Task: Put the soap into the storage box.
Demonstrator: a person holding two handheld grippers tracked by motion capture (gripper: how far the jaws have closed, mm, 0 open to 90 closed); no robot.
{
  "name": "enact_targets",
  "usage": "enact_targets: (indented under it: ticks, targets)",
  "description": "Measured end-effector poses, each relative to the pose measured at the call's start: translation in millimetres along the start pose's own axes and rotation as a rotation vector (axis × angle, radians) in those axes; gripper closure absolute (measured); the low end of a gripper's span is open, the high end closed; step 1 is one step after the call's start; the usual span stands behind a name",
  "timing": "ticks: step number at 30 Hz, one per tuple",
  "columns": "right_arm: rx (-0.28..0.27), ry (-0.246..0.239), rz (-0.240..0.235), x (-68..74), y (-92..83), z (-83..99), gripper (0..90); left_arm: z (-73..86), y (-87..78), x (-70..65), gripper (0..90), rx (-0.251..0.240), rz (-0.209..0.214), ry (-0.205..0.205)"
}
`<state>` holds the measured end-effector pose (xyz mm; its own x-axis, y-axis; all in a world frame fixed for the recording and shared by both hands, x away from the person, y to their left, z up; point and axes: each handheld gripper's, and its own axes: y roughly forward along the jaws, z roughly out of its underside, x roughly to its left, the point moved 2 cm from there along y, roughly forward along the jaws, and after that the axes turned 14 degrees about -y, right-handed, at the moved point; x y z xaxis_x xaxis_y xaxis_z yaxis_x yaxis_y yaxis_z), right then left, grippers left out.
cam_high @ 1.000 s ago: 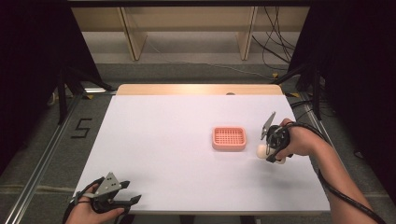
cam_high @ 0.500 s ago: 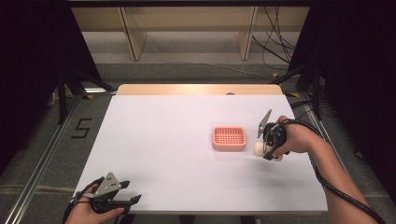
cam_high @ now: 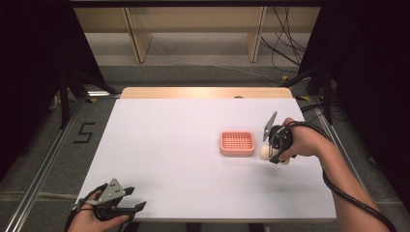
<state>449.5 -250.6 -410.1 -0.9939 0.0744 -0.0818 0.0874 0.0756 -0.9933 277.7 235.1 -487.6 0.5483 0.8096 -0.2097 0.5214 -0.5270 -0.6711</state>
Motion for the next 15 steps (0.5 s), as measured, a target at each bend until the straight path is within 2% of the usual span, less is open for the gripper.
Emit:
enact_targets:
  ticks: [1, 2, 4, 5, 8, 9, 10, 11, 12, 14, 15]
  targets:
    - [-0.007, -0.016, -0.002, -1.7, 0.5, -1.0, 50.6, -0.1, 0.5, -0.5, 33.4, -0.009, 0.003, -0.006]
    - [-0.005, -0.012, -0.005, -2.1, -0.4, -1.5, 50.6, -0.7, 0.3, 0.4, 33.3, -0.009, 0.002, 0.011]
    - [-0.006, -0.014, -0.004, -3.3, -1.4, -3.4, 50.6, -0.8, 0.5, 0.5, 33.4, -0.009, 0.003, 0.009]
    - [-0.004, -0.017, -0.004, -4.4, -2.4, -3.9, 50.6, -1.1, -0.2, 2.1, 33.4, 0.002, -0.008, 0.027]
    - [-0.001, -0.021, -0.002, -6.6, -4.0, -7.5, 50.6, -1.0, 0.6, 0.5, 33.4, -0.010, 0.004, 0.012]
    - [0.002, -0.023, 0.002, -7.2, -4.4, -9.2, 50.6, -0.3, 0.9, -0.7, 33.4, -0.009, 0.007, -0.011]
    - [0.004, -0.020, 0.002, -7.5, -4.7, -10.4, 50.6, -0.3, 0.9, -0.7, 33.4, -0.009, 0.007, -0.011]
    - [0.004, -0.020, 0.002, -7.5, -4.7, -10.4, 50.6, -1.0, -0.4, 1.0, 33.4, 0.000, 0.000, 0.016]
    - [-0.001, -0.031, 0.002, -8.9, -4.7, -13.2, 50.6, -0.5, -0.3, 0.5, 33.4, -0.002, 0.002, 0.000]
    - [0.003, -0.027, 0.009, -8.8, -4.6, -16.1, 50.6, -0.5, -0.4, 0.5, 33.4, -0.002, 0.002, 0.001]
    - [0.005, -0.037, 0.002, -9.6, -3.9, -17.6, 50.6, -0.9, -0.7, 0.9, 33.4, -0.001, 0.001, 0.014]
